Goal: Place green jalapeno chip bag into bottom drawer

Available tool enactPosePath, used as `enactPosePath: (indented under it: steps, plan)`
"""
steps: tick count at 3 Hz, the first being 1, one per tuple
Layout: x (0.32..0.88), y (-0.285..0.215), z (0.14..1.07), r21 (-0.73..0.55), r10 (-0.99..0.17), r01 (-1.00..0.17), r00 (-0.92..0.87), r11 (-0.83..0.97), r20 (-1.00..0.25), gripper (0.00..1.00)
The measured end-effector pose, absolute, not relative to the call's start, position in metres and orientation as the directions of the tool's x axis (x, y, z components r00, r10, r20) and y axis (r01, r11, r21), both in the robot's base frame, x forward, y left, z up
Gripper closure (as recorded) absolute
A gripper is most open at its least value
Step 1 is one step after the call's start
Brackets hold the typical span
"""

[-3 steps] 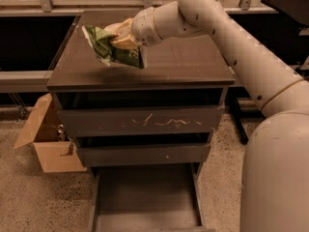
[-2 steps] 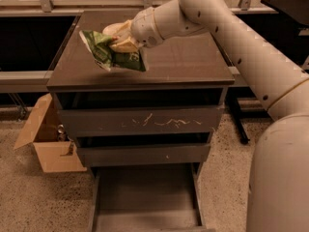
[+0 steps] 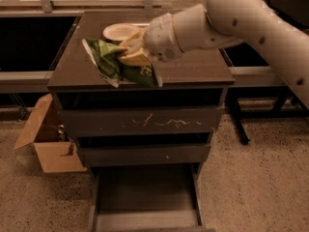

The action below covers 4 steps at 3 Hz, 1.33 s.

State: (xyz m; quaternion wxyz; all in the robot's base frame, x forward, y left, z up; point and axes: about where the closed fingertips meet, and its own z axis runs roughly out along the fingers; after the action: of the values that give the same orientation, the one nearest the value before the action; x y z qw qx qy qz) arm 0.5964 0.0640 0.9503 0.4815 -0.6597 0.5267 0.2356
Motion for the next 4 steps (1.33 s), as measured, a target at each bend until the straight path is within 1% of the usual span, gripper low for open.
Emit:
enactPosePath:
  steps: [1,2,3,4]
  plan:
    - [0.568,0.035,0.917,-0.347,-0.499,-0.931,0.247,0.117,-0.831,1.0]
    - [0.545,0.03,0.87,-0.284,-0.531,-0.952,0.183,0.114,-0.828,1.0]
    - [0.544,0.031,0.869,-0.282,-0.531,-0.953,0.182,0.113,-0.827,1.0]
    - [0.531,0.004,0.806,-0.227,-0.572,-0.969,0.132,0.098,-0.81,1.0]
